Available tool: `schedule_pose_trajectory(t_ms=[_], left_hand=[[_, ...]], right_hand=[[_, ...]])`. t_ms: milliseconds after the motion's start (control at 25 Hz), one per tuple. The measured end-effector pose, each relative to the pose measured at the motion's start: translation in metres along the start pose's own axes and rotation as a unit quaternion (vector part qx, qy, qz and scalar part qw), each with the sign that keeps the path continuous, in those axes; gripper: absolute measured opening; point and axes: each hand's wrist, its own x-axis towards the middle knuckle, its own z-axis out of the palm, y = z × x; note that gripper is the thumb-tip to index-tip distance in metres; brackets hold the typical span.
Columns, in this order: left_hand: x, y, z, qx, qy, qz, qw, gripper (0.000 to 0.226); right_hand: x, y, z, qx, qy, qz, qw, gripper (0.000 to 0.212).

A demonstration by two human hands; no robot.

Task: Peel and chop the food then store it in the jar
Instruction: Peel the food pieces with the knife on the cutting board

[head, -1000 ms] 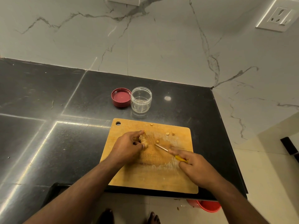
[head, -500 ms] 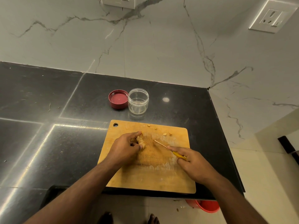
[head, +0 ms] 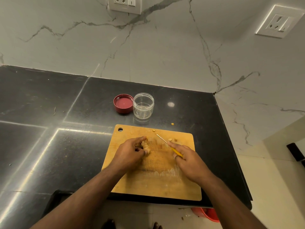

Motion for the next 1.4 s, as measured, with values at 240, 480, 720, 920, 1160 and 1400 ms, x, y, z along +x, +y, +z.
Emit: schedule_pose_trajectory(t_ms=[240,480,720,920,1160,1400], left_hand=[[0.005,-0.001,-0.012,0.068,0.039,0.033,0.996,0.050],[0.019,0.014,-0.023,0.222,-0.106,0.097,0.964,0.049],[0.009,0.012,-0.012,0.153,-0.093,0.018,0.984,0.057],[0.005,0.016,-0.006,0.121,-0.087,-0.005,0.989,0.068],[0.006,0.020,-0.002,0.115,-0.076,-0.013,0.990,0.068],[0.005,0.016,-0.003,0.101,-0.081,-0.024,0.991,0.071]], right_hand=[[-0.017,0.007,0.008,0.085,0.010,0.018,0.996,0.045],[-0.029,0.005,0.008,0.139,0.028,0.052,0.988,0.042],[-0.036,0.001,0.023,0.218,0.025,0.083,0.972,0.046],[-0.040,-0.011,0.028,0.191,0.031,0.071,0.978,0.048],[-0.040,-0.030,0.033,0.045,0.026,0.028,0.998,0.050],[-0.046,-0.034,0.036,0.047,0.009,0.041,0.998,0.049]])
